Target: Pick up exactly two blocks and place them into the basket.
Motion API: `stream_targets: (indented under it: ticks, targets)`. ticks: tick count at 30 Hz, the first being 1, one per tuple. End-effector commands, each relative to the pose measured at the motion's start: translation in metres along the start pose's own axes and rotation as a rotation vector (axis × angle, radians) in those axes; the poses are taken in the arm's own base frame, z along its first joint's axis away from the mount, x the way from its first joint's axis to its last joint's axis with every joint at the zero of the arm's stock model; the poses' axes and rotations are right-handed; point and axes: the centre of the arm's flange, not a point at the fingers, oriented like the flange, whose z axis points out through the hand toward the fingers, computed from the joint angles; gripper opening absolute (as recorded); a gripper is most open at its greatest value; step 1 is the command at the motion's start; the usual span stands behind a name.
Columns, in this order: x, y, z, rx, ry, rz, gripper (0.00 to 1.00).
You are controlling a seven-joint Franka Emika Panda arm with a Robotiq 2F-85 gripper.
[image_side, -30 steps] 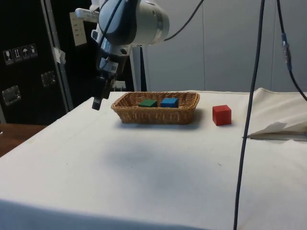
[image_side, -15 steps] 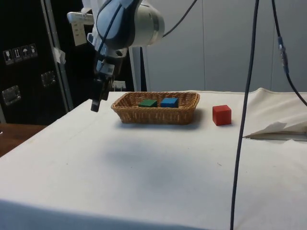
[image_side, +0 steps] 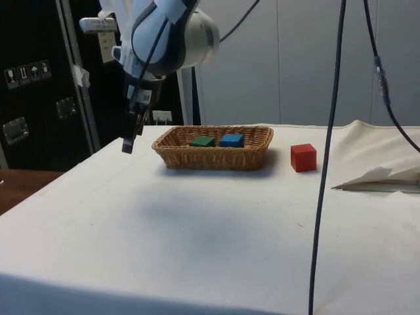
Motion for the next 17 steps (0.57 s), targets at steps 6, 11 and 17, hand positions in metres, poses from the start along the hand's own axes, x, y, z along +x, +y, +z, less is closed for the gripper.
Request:
stream_targets:
  ticks: [6, 11, 17]
  targets:
    - [0.0023, 0.0059, 0.0057, -0.041, -0.009, -0.039, 1.00]
    - [0.0022, 0.0057, 0.0055, -0.040, -0.009, -0.048, 1.00]
    - [0.0025, 0.0040, 0.0052, -0.031, -0.008, -0.048, 1.00]
